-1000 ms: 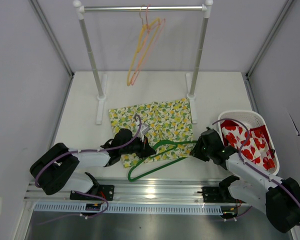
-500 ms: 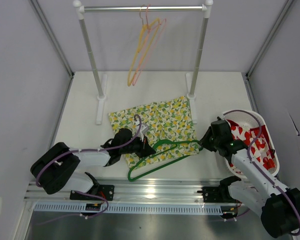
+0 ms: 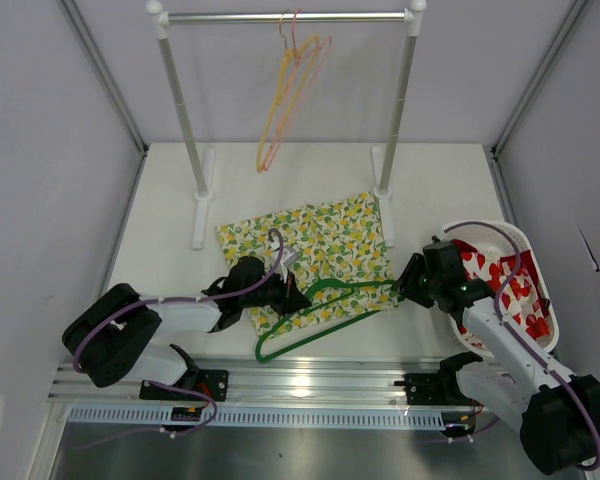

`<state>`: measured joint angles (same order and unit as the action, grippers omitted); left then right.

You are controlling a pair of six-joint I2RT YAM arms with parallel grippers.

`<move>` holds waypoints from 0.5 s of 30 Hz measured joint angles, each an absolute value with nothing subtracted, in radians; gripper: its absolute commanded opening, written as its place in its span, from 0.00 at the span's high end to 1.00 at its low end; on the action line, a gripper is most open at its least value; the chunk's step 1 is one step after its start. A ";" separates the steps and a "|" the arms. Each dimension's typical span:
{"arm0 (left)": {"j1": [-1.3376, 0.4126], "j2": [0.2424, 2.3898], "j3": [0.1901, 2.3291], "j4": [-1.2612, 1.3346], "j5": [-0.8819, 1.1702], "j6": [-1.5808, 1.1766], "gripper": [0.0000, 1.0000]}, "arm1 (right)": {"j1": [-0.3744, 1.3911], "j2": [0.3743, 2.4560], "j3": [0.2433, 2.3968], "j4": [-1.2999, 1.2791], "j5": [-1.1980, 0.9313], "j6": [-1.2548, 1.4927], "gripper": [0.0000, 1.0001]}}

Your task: Place the skirt on the hanger

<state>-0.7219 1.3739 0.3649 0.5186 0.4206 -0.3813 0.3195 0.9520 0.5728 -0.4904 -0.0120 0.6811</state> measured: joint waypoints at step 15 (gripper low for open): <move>-0.717 1.390 0.371 0.523 0.421 -0.380 1.00 | 0.343 0.965 0.393 -0.378 -0.061 0.715 0.45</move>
